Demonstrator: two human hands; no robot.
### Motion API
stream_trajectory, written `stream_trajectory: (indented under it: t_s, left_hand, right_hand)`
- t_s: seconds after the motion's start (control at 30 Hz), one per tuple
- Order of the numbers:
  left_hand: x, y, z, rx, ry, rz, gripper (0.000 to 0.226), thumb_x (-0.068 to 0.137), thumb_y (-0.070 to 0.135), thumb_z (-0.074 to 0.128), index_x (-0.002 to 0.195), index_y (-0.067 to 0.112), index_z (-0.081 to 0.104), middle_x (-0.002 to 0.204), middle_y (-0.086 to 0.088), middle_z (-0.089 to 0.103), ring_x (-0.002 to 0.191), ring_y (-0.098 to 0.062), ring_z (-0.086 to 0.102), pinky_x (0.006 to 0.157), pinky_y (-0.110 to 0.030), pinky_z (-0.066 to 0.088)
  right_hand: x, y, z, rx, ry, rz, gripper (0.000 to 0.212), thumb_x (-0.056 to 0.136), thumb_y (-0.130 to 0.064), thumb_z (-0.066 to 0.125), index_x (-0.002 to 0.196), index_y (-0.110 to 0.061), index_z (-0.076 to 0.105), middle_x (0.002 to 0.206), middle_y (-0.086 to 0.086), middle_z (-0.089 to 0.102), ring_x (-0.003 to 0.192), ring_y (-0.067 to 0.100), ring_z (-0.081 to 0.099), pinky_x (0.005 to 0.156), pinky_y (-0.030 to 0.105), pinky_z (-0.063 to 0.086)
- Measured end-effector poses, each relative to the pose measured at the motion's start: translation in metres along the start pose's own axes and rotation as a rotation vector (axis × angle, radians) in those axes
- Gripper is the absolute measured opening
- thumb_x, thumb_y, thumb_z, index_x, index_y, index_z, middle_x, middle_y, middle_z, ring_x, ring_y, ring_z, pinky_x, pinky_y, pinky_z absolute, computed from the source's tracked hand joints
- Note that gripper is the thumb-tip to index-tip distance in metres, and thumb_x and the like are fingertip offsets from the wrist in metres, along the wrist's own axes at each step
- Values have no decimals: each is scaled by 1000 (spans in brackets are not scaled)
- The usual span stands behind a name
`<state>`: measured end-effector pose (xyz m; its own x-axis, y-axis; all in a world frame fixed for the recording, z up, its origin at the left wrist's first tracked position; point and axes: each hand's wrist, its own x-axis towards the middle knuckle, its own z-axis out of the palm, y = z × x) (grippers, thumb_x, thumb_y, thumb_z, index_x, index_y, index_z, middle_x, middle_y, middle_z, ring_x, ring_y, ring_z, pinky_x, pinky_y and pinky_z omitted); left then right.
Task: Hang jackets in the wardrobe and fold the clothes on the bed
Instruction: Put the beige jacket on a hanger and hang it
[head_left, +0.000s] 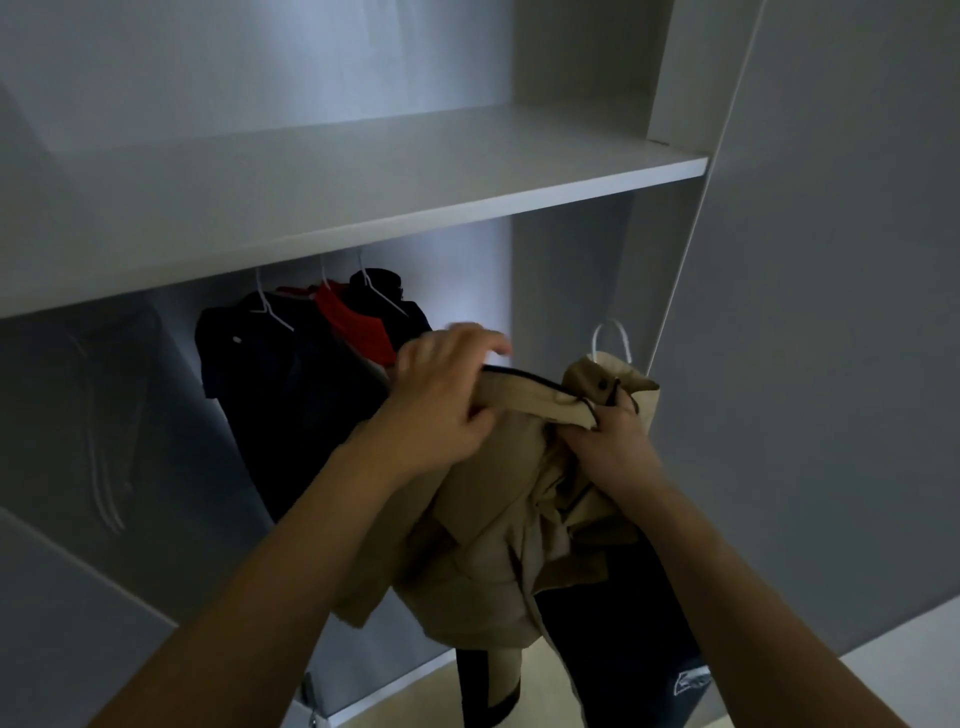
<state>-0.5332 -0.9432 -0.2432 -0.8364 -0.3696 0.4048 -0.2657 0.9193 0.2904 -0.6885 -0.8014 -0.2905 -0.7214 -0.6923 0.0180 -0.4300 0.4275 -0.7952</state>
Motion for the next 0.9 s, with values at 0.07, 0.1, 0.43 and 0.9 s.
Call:
stream_trajectory:
  t_s: [0.07,0.1,0.43,0.9]
  left_hand:
    - [-16,-32,11,-137,130,-348,55,81,44,61,131,32,43,131,7,38,123,-12,34,104,-35,25]
    - [-21,-50,20,-271,147,-604,59,78,54,56,130,29,46,131,4,42,122,-16,40,104,-38,32]
    - [-39,-58,83,-1364,-296,-1005,60,89,59,58,136,23,56,133,-7,61,121,-29,58,108,-48,40]
    - [-19,-30,82,-1314,-366,-1128,52,93,53,55,128,14,61,120,-20,64,102,-31,63,87,-43,51]
  right_hand:
    - [0,9,-1,44,84,67,32,91,-35,57,113,-15,70,138,9,40,122,33,47,105,48,38]
    - [-2,12,-1,70,123,91,32,91,-36,56,110,-14,70,139,9,40,122,33,47,105,49,39]
    - [-18,11,9,172,309,159,33,93,-40,52,98,-13,70,129,1,39,116,30,49,88,33,37]
    - [-48,27,5,269,398,173,25,96,-26,54,101,-8,70,114,-9,31,102,12,41,84,26,32]
